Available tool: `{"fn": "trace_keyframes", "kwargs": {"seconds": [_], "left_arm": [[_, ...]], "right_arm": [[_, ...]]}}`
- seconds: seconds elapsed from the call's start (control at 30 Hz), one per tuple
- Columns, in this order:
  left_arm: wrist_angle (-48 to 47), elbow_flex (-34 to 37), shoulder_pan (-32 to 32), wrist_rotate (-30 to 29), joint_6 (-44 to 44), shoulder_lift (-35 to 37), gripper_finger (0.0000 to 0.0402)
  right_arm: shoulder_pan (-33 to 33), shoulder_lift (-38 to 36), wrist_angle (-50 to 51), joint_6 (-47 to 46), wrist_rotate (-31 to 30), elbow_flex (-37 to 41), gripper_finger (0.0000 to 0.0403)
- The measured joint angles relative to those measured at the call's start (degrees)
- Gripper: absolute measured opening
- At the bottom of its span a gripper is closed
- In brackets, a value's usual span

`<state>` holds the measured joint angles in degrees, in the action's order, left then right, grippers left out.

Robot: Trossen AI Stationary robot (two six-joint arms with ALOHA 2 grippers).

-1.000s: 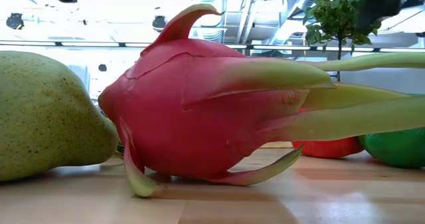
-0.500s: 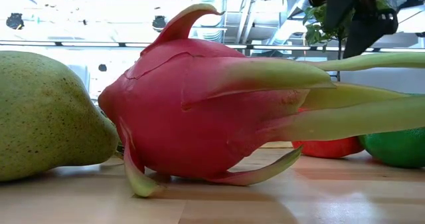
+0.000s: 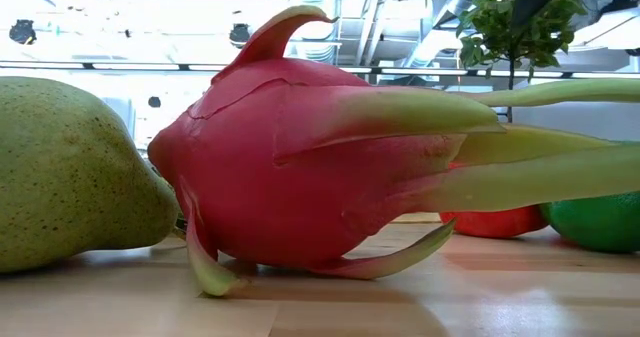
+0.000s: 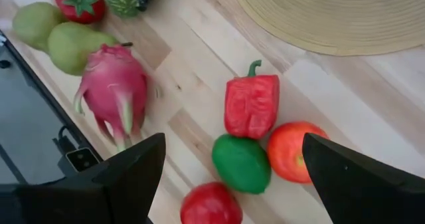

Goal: Build produce basket
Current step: Put the red bell pepper into the black wire basket

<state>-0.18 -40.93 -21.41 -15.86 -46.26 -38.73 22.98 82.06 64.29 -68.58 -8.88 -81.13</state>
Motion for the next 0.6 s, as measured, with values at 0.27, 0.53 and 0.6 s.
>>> {"fn": "trace_keyframes", "kwargs": {"seconds": [0.27,0.53,0.6], "left_arm": [[-1.0,0.0,0.0,1.1,-0.4,-0.9,0.0324],[-9.4,0.0,0.0,-0.5,-1.5,-0.6,0.0324],[-11.2,0.0,0.0,-0.6,-2.1,-0.6,0.0324]], "right_arm": [[0.2,0.5,1.5,-3.7,-0.9,-1.2,0.0374],[-0.9,7.8,2.0,-0.5,-3.0,-1.2,0.0374],[-1.1,10.5,2.1,2.8,-3.0,-1.2,0.0374]]}}
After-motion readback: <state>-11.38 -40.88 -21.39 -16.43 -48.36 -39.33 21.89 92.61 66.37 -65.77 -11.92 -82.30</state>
